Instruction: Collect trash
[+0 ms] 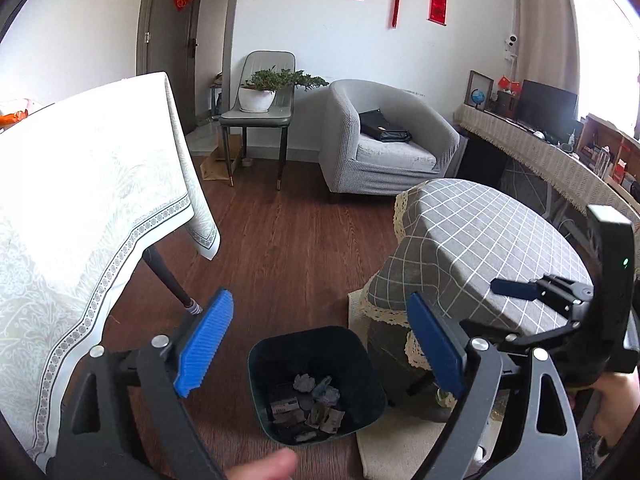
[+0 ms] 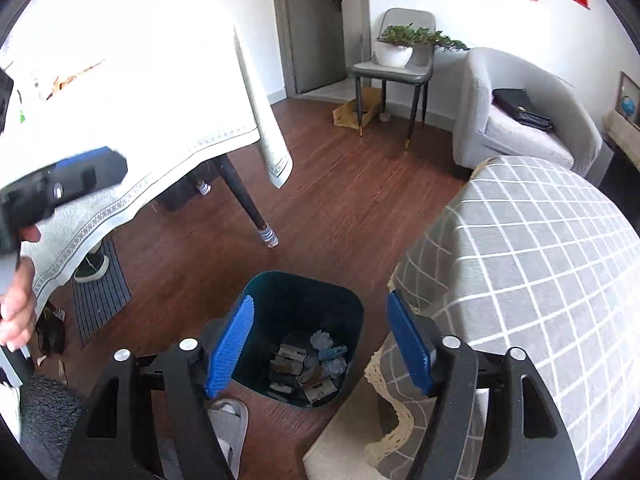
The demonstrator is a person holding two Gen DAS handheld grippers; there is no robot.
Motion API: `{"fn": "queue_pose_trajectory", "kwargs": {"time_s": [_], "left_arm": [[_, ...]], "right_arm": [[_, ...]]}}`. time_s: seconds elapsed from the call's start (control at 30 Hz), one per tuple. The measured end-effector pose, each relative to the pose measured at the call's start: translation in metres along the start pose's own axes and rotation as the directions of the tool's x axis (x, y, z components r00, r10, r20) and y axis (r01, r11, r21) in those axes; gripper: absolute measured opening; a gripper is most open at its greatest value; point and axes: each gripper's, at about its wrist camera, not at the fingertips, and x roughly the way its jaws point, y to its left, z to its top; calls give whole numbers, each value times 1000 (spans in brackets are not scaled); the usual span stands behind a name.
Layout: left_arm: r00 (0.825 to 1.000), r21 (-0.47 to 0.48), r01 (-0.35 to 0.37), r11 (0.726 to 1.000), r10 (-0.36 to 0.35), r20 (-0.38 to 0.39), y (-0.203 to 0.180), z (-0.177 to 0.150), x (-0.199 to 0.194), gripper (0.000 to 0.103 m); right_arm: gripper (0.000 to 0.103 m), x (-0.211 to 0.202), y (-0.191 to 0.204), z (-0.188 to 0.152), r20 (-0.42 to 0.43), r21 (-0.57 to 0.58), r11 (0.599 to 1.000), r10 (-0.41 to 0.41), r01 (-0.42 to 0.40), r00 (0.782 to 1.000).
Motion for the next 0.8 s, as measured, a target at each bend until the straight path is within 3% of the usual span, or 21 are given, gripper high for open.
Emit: {"fn": "queue_pose_trajectory", "kwargs": {"time_s": [0.13, 0.27, 0.43, 0.57, 0.8], "left_arm": [[1000, -11, -29, 1000, 29, 2, -8, -15, -19, 96], [994, 23, -109, 994, 109, 10, -16, -33, -35, 99], [985, 87, -171, 981, 168, 38, -31, -44, -38, 99], [990, 68, -141, 988, 139, 36, -39, -48, -36, 99], [989, 0, -149, 989, 149, 11, -41, -57, -27, 99]], "right_arm": [[90, -39, -19, -16, 44, 57, 996, -66, 64, 997], [99, -74, -38, -37, 83, 108, 987, -131, 122, 988], [99, -107, -57, -63, 106, 109, 973, -214, 203, 971], [99, -131, -76, -81, 116, 128, 968, -233, 218, 966], [99, -139, -106, -102, 125, 146, 955, -277, 258, 953]]}}
